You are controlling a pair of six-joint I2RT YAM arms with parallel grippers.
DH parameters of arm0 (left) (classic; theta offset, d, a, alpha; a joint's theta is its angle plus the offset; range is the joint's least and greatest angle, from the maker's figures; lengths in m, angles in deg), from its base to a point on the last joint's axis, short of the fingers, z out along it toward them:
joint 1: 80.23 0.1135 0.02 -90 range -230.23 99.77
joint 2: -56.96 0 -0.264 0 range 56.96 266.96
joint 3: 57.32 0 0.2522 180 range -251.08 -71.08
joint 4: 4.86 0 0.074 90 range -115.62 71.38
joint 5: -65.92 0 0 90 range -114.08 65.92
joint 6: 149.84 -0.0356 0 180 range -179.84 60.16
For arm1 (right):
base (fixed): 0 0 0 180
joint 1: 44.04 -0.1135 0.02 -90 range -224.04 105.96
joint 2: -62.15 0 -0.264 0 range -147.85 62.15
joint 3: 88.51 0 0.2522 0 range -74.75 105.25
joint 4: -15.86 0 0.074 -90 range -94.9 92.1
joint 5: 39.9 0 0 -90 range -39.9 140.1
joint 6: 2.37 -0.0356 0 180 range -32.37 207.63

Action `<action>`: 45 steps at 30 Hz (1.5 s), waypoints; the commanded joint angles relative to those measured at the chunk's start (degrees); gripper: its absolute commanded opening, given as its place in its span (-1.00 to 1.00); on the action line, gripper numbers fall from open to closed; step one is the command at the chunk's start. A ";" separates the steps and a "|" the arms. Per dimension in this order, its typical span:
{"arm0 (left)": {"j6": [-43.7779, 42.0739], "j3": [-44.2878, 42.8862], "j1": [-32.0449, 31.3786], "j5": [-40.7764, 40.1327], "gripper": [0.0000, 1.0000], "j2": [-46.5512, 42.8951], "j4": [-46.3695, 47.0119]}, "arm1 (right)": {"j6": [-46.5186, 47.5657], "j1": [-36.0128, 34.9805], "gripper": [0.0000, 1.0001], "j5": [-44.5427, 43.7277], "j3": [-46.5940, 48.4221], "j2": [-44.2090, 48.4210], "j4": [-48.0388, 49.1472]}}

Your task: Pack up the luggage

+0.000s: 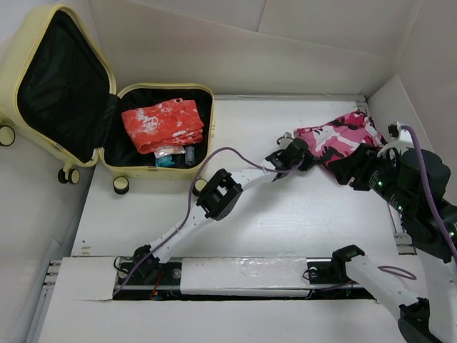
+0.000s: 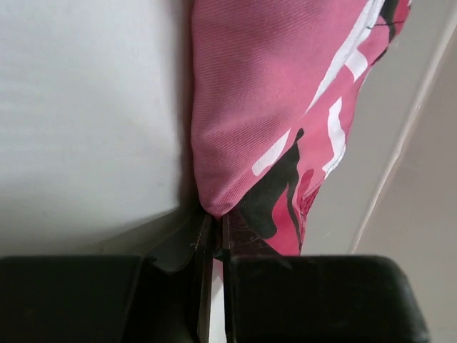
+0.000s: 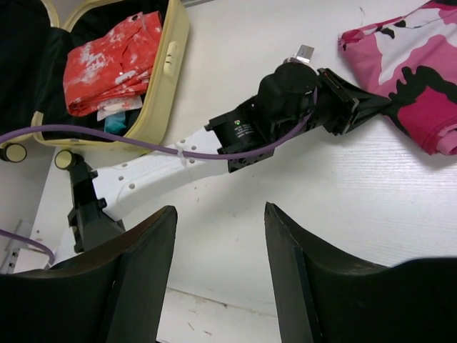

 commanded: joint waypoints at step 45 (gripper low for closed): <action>-40.61 24.71 18.57 5.96 -1.00 -36.48 -13.09 | 0.47 0.26 0.17 2.98 -5.70 -2.02 11.23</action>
